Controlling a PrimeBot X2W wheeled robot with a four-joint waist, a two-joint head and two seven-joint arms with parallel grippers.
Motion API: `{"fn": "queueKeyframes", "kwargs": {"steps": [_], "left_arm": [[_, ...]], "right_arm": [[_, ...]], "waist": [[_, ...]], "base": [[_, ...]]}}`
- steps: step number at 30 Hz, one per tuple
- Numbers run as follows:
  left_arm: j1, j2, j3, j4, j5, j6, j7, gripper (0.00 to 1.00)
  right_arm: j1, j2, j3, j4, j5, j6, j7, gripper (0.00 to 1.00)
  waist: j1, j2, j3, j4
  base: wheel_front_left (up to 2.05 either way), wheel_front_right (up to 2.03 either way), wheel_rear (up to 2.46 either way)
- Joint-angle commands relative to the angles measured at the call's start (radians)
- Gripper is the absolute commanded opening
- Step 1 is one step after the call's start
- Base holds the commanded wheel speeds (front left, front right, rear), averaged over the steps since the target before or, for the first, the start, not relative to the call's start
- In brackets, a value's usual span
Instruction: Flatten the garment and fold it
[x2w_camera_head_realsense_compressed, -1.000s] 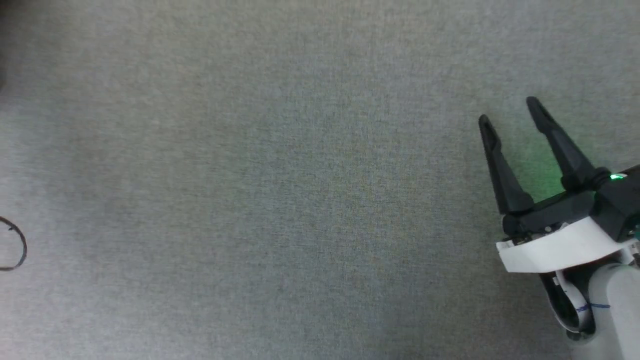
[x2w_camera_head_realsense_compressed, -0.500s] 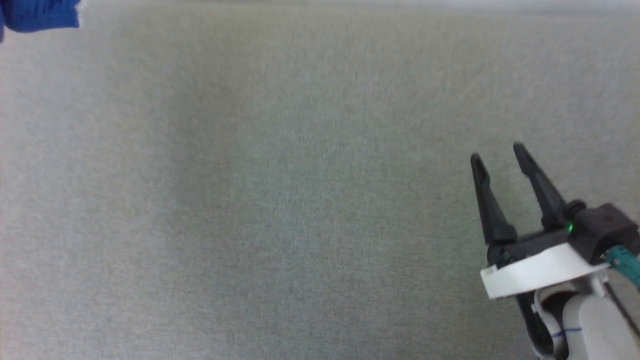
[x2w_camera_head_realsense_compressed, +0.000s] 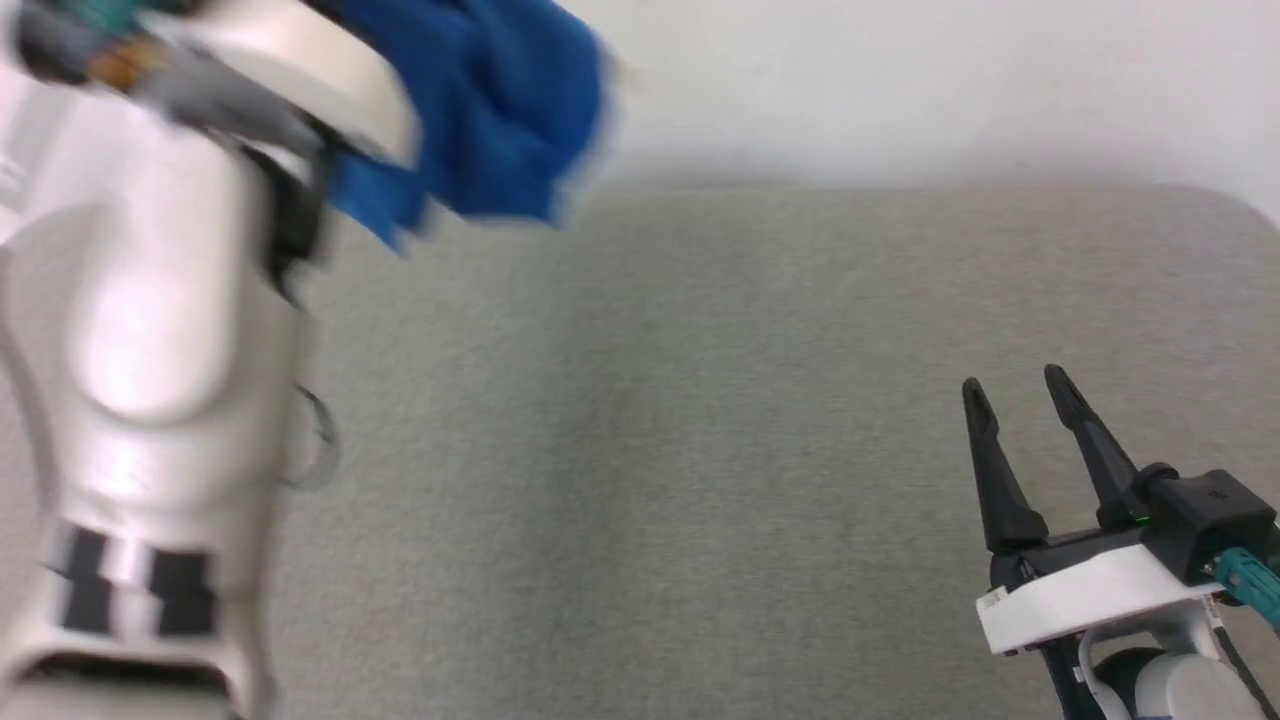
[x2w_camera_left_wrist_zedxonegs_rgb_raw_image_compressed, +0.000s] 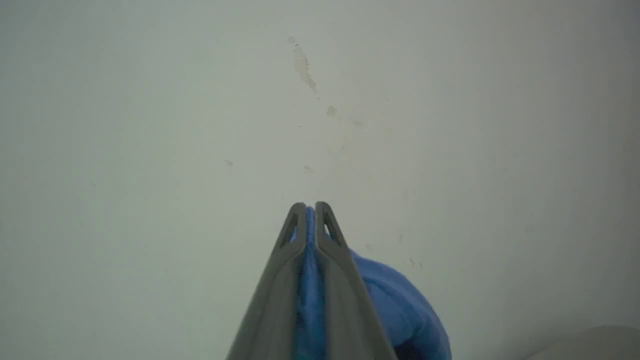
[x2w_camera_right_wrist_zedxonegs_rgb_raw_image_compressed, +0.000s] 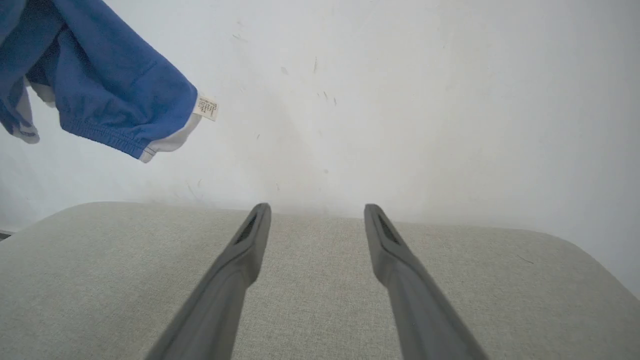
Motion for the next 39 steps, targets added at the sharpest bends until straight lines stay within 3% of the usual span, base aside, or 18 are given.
{"fn": "queueKeyframes", "kwargs": {"steps": [1, 4, 6, 9, 15, 20, 21, 23, 24, 31, 39], "left_arm": [[0.04, -0.023, -0.014, -0.03, -0.006, 0.01, 0.006, 0.0], [0.18, -0.087, -0.062, -0.165, -0.033, 0.02, 0.046, 0.0], [0.219, -0.1, -0.074, -0.196, -0.04, 0.023, 0.054, 0.0], [0.414, -0.137, -0.116, -0.28, -0.07, 0.048, 0.073, 0.0], [0.74, -0.16, -0.169, -0.186, -0.158, 0.056, 0.129, 0.0], [0.861, -0.161, -0.196, -0.113, -0.151, 0.078, 0.109, 0.0], [0.878, -0.162, -0.206, -0.101, -0.146, 0.08, 0.099, 0.19], [0.903, -0.17, -0.215, -0.092, -0.15, 0.082, 0.079, 0.93], [0.906, -0.173, -0.218, -0.095, -0.146, 0.086, 0.06, 1.0], [0.884, -0.187, -0.192, -0.205, -0.107, 0.127, -0.165, 1.0], [0.895, -0.142, -0.071, -0.368, -0.066, 0.164, -0.207, 1.0]], "right_arm": [[0.014, 0.002, -0.005, -0.007, -0.008, -0.001, 0.004, 1.0], [0.025, 0.003, -0.012, -0.021, 0.0, -0.001, 0.011, 1.0], [0.028, 0.003, -0.016, -0.024, 0.004, -0.001, 0.011, 1.0], [0.038, 0.003, -0.018, -0.025, 0.017, -0.001, 0.01, 1.0], [0.039, 0.004, -0.011, -0.006, 0.03, -0.001, 0.001, 1.0], [0.039, 0.004, -0.005, 0.005, 0.026, -0.001, 0.001, 1.0], [0.041, 0.004, -0.007, 0.006, 0.024, -0.001, 0.0, 1.0], [0.043, 0.004, -0.002, 0.008, 0.019, -0.001, 0.004, 1.0], [0.045, 0.004, -0.002, 0.008, 0.018, -0.001, 0.005, 1.0], [0.061, 0.004, -0.008, 0.001, 0.009, -0.001, 0.013, 1.0], [0.094, 0.004, -0.014, -0.017, 0.01, -0.001, 0.035, 1.0]], "waist": [[0.0004, 0.0, -0.048, -0.064], [0.0004, 0.0, -0.044, -0.102], [0.0004, 0.0, -0.04, -0.107], [0.0004, 0.0, -0.019, -0.127], [0.0004, 0.0, -0.004, -0.144], [0.0004, 0.0, -0.009, -0.144], [0.0004, 0.0, -0.013, -0.139], [0.0004, 0.0, -0.016, -0.132], [0.0004, 0.0, -0.018, -0.126], [0.0004, 0.0, -0.043, -0.092], [0.0004, 0.0, -0.065, -0.072]], "base": [[0.0, 0.0, 0.0], [0.0, 0.0, 0.0], [0.0, 0.0, 0.0], [0.0, 0.0, 0.0], [0.0, 0.0, 0.0], [0.0, 0.0, 0.0], [0.0, 0.0, 0.0], [0.0, 0.0, 0.0], [0.0, 0.0, 0.0], [0.0, 0.0, 0.0], [0.0, 0.0, 0.0]]}}
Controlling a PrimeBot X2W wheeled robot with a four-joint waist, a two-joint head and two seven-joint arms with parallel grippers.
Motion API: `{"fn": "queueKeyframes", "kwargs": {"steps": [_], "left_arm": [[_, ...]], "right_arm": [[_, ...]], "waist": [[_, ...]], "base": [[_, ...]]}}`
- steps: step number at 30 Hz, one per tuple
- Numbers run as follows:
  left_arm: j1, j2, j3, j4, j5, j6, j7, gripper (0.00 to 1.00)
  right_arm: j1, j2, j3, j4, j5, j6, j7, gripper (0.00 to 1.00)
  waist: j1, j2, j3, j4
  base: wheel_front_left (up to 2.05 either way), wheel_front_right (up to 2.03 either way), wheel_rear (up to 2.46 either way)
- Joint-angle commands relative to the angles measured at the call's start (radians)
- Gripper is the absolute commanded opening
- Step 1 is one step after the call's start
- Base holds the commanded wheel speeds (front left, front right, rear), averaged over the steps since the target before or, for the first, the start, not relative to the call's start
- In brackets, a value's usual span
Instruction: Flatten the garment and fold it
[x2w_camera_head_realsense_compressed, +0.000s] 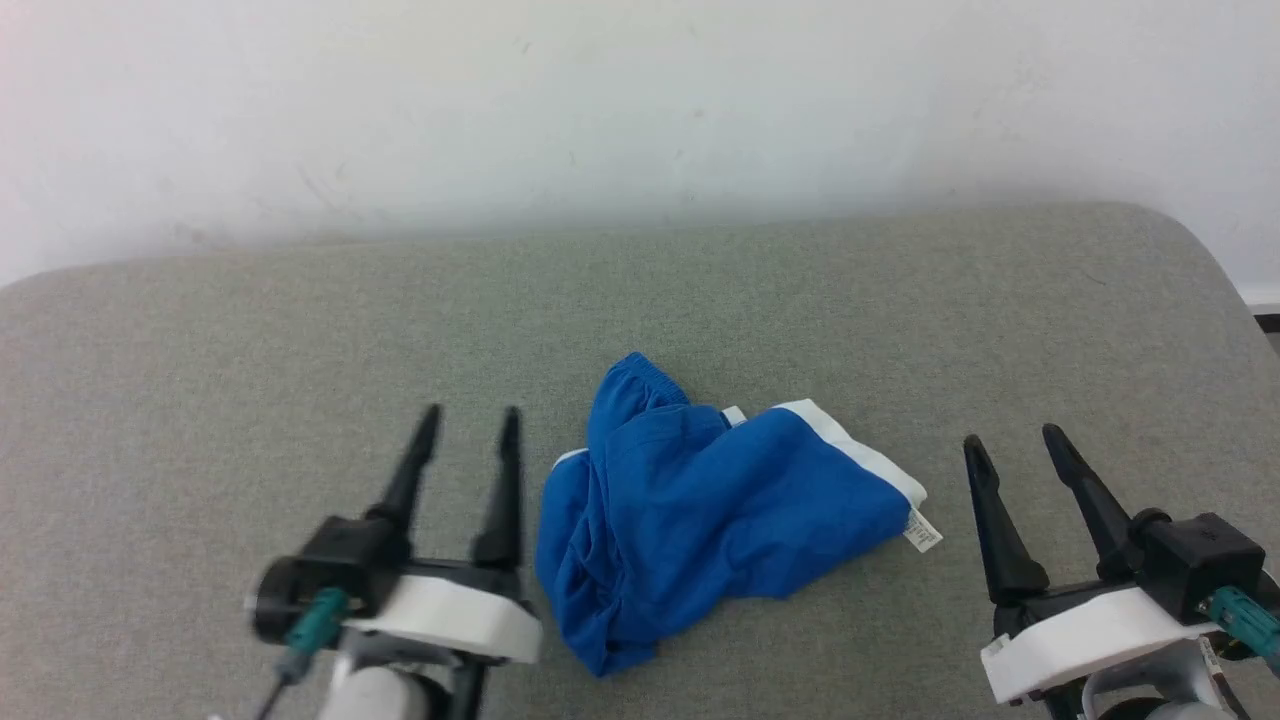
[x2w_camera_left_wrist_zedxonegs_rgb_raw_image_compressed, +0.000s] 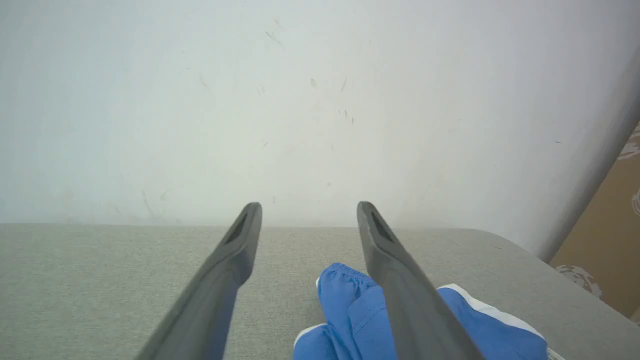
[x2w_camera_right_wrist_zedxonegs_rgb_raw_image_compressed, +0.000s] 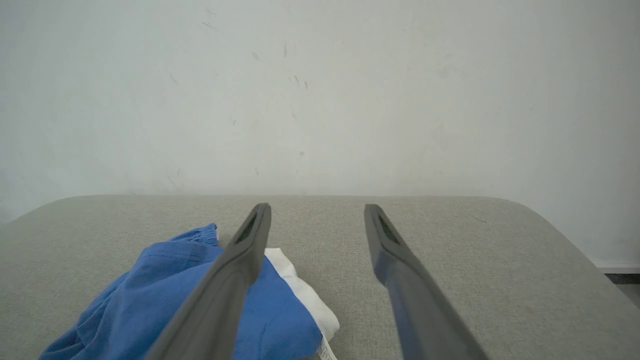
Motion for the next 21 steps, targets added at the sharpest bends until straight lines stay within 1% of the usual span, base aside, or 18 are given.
{"fn": "queueKeyframes", "kwargs": {"steps": [1, 5, 11, 16, 18, 21], "left_arm": [[0.011, 0.027, 0.029, -0.014, 0.012, 0.011, -0.004, 1.0], [0.066, 0.076, 0.099, -0.037, 0.015, 0.034, -0.004, 1.0], [0.137, 0.139, 0.142, -0.05, -0.001, 0.038, 0.033, 1.0], [0.148, 0.147, 0.144, -0.076, -0.019, 0.029, 0.047, 1.0], [0.14, 0.137, 0.138, -0.082, -0.029, 0.026, 0.049, 1.0], [0.123, 0.123, 0.126, -0.085, -0.035, 0.022, 0.047, 1.0]], "right_arm": [[0.013, 0.003, 0.001, -0.007, 0.001, -0.001, 0.002, 1.0], [0.023, 0.003, 0.003, -0.009, 0.004, -0.001, 0.007, 1.0], [0.029, 0.0, -0.012, 0.004, -0.01, -0.001, 0.023, 1.0], [-0.024, -0.056, -0.057, 0.055, -0.008, -0.001, 0.039, 1.0], [-0.067, -0.081, -0.059, 0.112, 0.014, -0.001, 0.065, 1.0], [-0.156, -0.13, -0.025, 0.229, 0.07, -0.001, 0.15, 1.0]], "waist": [[0.0, -0.0001, -0.006, 0.003], [0.0, -0.0001, -0.011, 0.003], [0.0, -0.0001, -0.006, 0.022], [0.0, -0.0001, 0.011, 0.055], [0.0, -0.0001, 0.022, 0.071], [0.0, -0.0001, 0.043, 0.091]], "base": [[0.0, 0.0, 0.0], [0.0, 0.0, 0.0], [0.0, 0.0, 0.0], [0.0, 0.0, 0.0], [0.0, 0.0, 0.0], [0.0, 0.0, 0.0]]}}
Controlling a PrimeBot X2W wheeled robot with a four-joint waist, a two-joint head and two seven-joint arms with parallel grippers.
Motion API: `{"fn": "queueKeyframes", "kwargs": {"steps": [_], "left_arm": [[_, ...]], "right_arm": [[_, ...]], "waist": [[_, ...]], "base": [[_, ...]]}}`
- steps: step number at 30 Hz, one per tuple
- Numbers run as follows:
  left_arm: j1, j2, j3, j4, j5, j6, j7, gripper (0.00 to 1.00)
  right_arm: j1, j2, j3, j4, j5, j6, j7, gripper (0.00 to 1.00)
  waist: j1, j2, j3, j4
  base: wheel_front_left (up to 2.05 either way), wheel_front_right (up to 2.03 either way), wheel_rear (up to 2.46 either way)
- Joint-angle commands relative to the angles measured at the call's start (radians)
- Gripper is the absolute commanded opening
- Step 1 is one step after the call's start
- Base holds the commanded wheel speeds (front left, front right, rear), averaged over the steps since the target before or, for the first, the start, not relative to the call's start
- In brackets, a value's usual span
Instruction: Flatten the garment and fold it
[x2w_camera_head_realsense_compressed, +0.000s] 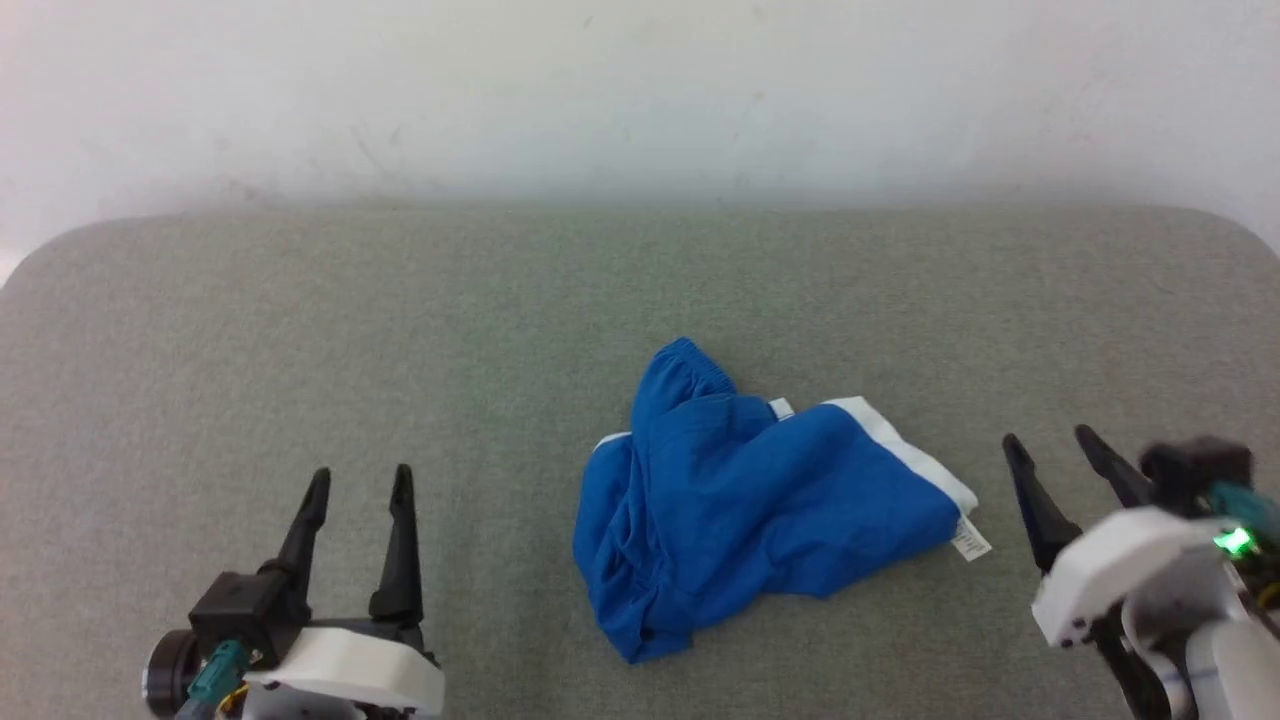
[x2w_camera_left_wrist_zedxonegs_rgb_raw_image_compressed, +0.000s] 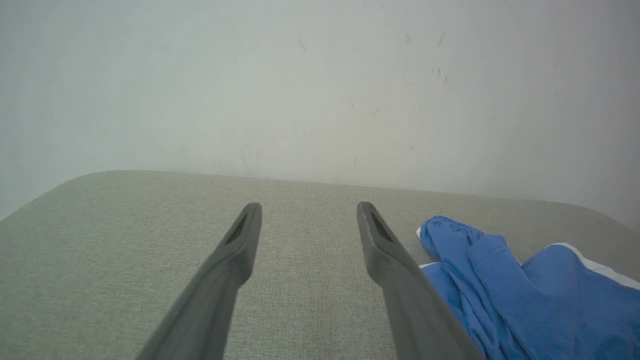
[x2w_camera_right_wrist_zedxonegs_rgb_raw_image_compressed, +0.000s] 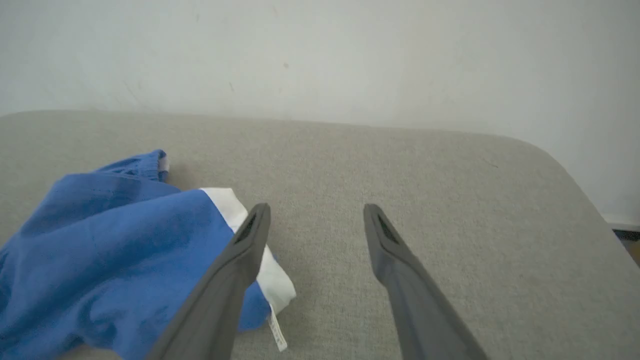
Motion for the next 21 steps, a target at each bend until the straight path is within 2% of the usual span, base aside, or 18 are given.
{"fn": "queueKeyframes", "kwargs": {"steps": [1, 9, 17, 18, 19, 20, 21], "left_arm": [[-0.021, -0.013, -0.007, 0.0, -0.013, -0.009, -0.001, 1.0], [-0.078, -0.05, -0.036, 0.032, -0.014, -0.019, -0.022, 1.0], [-0.12, -0.077, -0.054, 0.066, -0.002, -0.032, -0.042, 1.0], [-0.121, -0.079, -0.053, 0.069, -0.001, -0.032, -0.044, 1.0], [-0.122, -0.081, -0.051, 0.072, 0.0, -0.032, -0.045, 1.0], [-0.122, -0.083, -0.049, 0.075, 0.001, -0.032, -0.046, 1.0], [-0.121, -0.084, -0.046, 0.078, 0.002, -0.031, -0.047, 1.0]], "right_arm": [[-0.064, -0.027, 0.034, 0.063, 0.038, -0.001, 0.057, 1.0], [-0.306, -0.136, 0.25, 0.304, 0.225, -0.001, 0.361, 1.0], [-0.391, -0.159, 0.385, 0.494, 0.37, -0.001, 0.623, 1.0], [-0.391, -0.159, 0.395, 0.501, 0.387, -0.001, 0.646, 0.67], [-0.39, -0.159, 0.405, 0.499, 0.406, -0.001, 0.662, 0.29], [-0.391, -0.16, 0.408, 0.492, 0.424, -0.001, 0.664, 0.0], [-0.393, -0.162, 0.409, 0.477, 0.439, -0.001, 0.654, 0.0]], "waist": [[0.0, -0.0001, 0.03, 0.029], [0.0, -0.0001, 0.084, 0.068], [0.0, -0.0001, 0.114, 0.086], [0.0, -0.0001, 0.115, 0.086], [0.0, -0.0001, 0.115, 0.084], [0.0, -0.0001, 0.114, 0.082], [0.0, -0.0001, 0.112, 0.078]], "base": [[0.0, 0.0, 0.0], [0.0, 0.0, 0.0], [0.0, 0.0, 0.0], [0.0, 0.0, 0.0], [0.0, 0.0, 0.0], [0.0, 0.0, 0.0], [0.0, 0.0, 0.0]]}}
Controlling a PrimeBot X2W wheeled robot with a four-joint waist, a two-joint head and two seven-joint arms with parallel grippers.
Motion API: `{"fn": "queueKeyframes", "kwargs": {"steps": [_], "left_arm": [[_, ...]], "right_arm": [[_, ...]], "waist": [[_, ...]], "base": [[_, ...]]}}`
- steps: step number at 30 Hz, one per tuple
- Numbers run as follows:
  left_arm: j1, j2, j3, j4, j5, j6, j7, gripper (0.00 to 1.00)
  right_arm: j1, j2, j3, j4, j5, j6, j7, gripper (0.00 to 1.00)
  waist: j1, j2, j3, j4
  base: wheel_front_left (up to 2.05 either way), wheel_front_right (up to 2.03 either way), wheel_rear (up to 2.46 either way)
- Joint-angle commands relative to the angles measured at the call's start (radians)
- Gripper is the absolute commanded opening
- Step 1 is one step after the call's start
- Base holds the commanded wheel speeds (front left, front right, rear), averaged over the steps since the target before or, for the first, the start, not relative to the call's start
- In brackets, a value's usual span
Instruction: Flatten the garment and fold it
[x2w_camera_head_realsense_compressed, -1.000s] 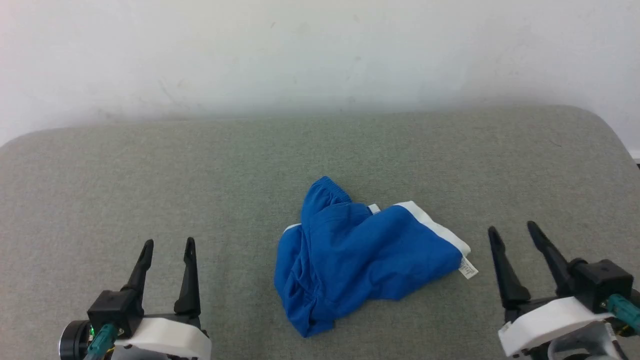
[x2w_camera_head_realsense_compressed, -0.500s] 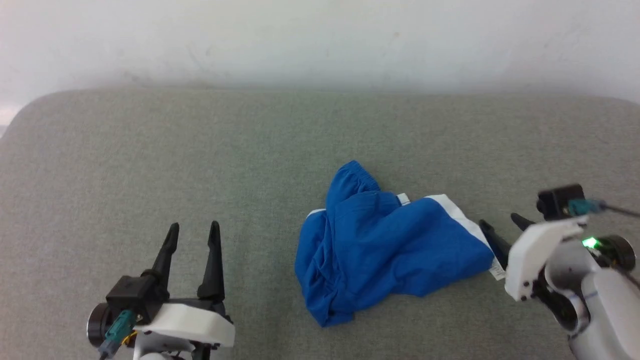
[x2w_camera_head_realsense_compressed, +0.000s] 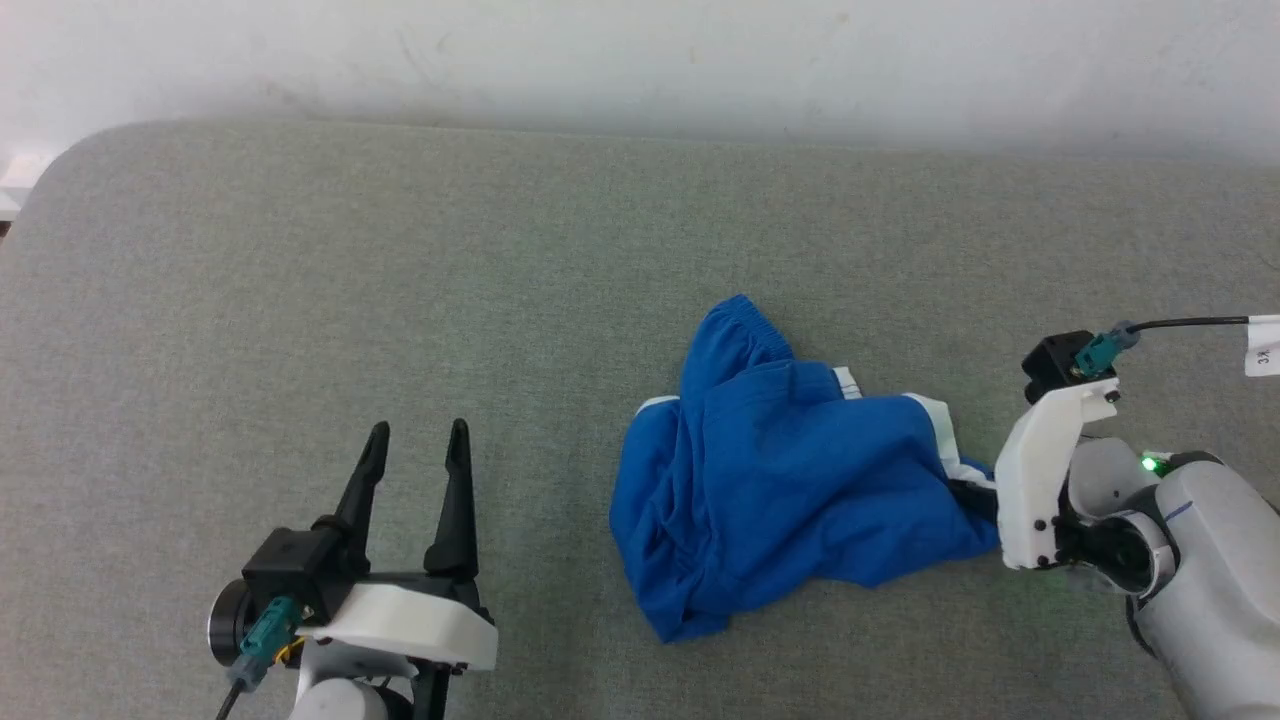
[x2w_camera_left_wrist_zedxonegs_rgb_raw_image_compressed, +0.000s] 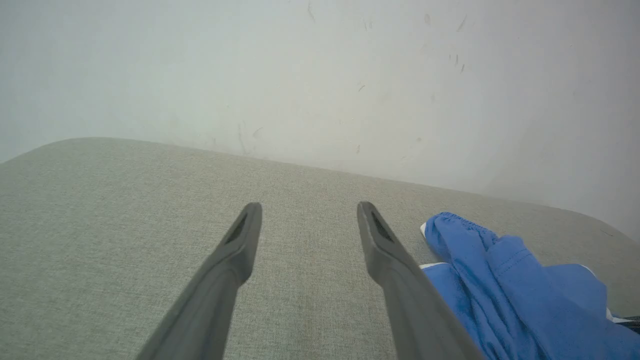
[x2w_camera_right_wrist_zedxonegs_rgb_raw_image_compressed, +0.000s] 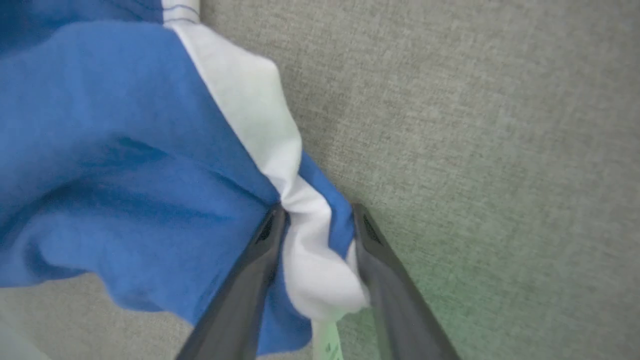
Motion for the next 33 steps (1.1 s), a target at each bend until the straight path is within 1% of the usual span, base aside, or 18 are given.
{"fn": "queueKeyframes", "kwargs": {"steps": [1, 3, 6, 7, 8, 10, 13, 14, 16, 19, 20, 21, 22, 24, 26, 28, 30, 33], "left_arm": [[-0.01, -0.006, 0.006, 0.007, 0.014, -0.002, -0.01, 1.0], [-0.006, -0.008, 0.01, 0.012, 0.015, -0.002, -0.011, 1.0], [0.001, -0.011, 0.014, 0.018, 0.016, -0.002, -0.012, 1.0], [0.001, -0.011, 0.014, 0.018, 0.016, -0.002, -0.012, 1.0], [0.007, -0.011, 0.018, 0.021, 0.015, -0.003, -0.012, 1.0], [0.017, -0.011, 0.023, 0.022, 0.014, -0.003, -0.012, 1.0], [0.03, -0.01, 0.026, 0.022, 0.012, -0.005, -0.013, 1.0], [0.03, -0.01, 0.026, 0.022, 0.012, -0.005, -0.013, 1.0], [0.034, -0.008, 0.029, 0.021, 0.012, -0.005, -0.013, 1.0], [0.039, -0.005, 0.033, 0.021, 0.011, -0.004, -0.013, 1.0], [0.04, -0.004, 0.034, 0.02, 0.011, -0.003, -0.013, 1.0], [0.041, -0.004, 0.035, 0.021, 0.011, -0.002, -0.013, 1.0], [0.042, -0.004, 0.035, 0.022, 0.011, -0.001, -0.013, 1.0], [0.04, -0.004, 0.035, 0.025, 0.01, 0.0, -0.013, 1.0], [0.037, -0.004, 0.035, 0.028, 0.009, 0.001, -0.013, 1.0], [0.035, -0.004, 0.034, 0.03, 0.009, 0.001, -0.013, 1.0], [0.033, -0.005, 0.034, 0.03, 0.008, 0.004, -0.013, 1.0], [0.027, -0.009, 0.033, 0.027, 0.009, 0.006, -0.013, 1.0]], "right_arm": [[0.037, 0.016, 0.024, -0.013, 0.028, 0.0, -0.024, 0.0], [0.037, 0.007, -0.007, -0.067, 0.033, 0.0, -0.12, 0.0], [0.075, -0.005, -0.109, -0.141, 0.007, 0.0, -0.29, 0.0], [0.075, -0.005, -0.109, -0.141, 0.007, 0.0, -0.29, 0.0], [0.135, -0.002, -0.198, -0.189, -0.021, 0.0, -0.366, 0.0], [0.222, 0.012, -0.29, -0.247, -0.056, 0.0, -0.404, 0.0], [0.383, 0.053, -0.429, -0.345, -0.115, 0.0, -0.401, 0.0], [0.383, 0.053, -0.429, -0.345, -0.115, 0.0, -0.401, 0.0], [0.491, 0.097, -0.5, -0.422, -0.14, 0.0, -0.373, 0.0], [0.647, 0.184, -0.578, -0.523, -0.164, 0.0, -0.296, 0.0], [0.691, 0.213, -0.592, -0.552, -0.166, 0.0, -0.261, 0.13], [0.727, 0.234, -0.598, -0.58, -0.161, 0.0, -0.229, 0.35], [0.75, 0.25, -0.605, -0.608, -0.153, 0.0, -0.209, 1.0], [0.768, 0.266, -0.618, -0.663, -0.144, 0.0, -0.208, 1.0], [0.745, 0.276, -0.646, -0.711, -0.135, 0.0, -0.251, 1.0], [0.704, 0.277, -0.671, -0.739, -0.155, 0.0, -0.302, 1.0], [0.644, 0.273, -0.68, -0.738, -0.168, 0.0, -0.333, 1.0], [0.528, 0.23, -0.646, -0.662, -0.187, 0.0, -0.314, 1.0]], "waist": [[-0.0001, -0.0001, -0.006, -0.01], [-0.0001, -0.0001, -0.014, -0.019], [-0.0001, -0.0001, -0.031, -0.032], [-0.0001, -0.0001, -0.031, -0.032], [-0.0001, -0.0001, -0.043, -0.041], [-0.0001, -0.0001, -0.055, -0.053], [-0.0001, -0.0001, -0.064, -0.067], [-0.0001, -0.0001, -0.064, -0.067], [-0.0001, -0.0001, -0.064, -0.074], [-0.0001, -0.0001, -0.063, -0.086], [-0.0001, -0.0001, -0.063, -0.09], [-0.0001, -0.0001, -0.063, -0.092], [-0.0001, -0.0001, -0.062, -0.094], [-0.0001, -0.0001, -0.059, -0.097], [-0.0001, -0.0001, -0.058, -0.098], [-0.0001, -0.0001, -0.058, -0.096], [-0.0001, -0.0001, -0.057, -0.095], [-0.0001, -0.0001, -0.047, -0.087]], "base": [[0.0, 0.0, 0.0], [0.0, 0.0, 0.0], [0.0, 0.0, 0.0], [0.0, 0.0, 0.0], [0.0, 0.0, 0.0], [0.0, 0.0, 0.0], [0.0, 0.0, 0.0], [0.0, 0.0, 0.0], [0.0, 0.0, 0.0], [0.0, 0.0, 0.0], [0.0, 0.0, 0.0], [0.0, 0.0, 0.0], [0.0, 0.0, 0.0], [0.0, 0.0, 0.0], [0.0, 0.0, 0.0], [0.0, 0.0, 0.0], [0.0, 0.0, 0.0], [0.0, 0.0, 0.0]]}}
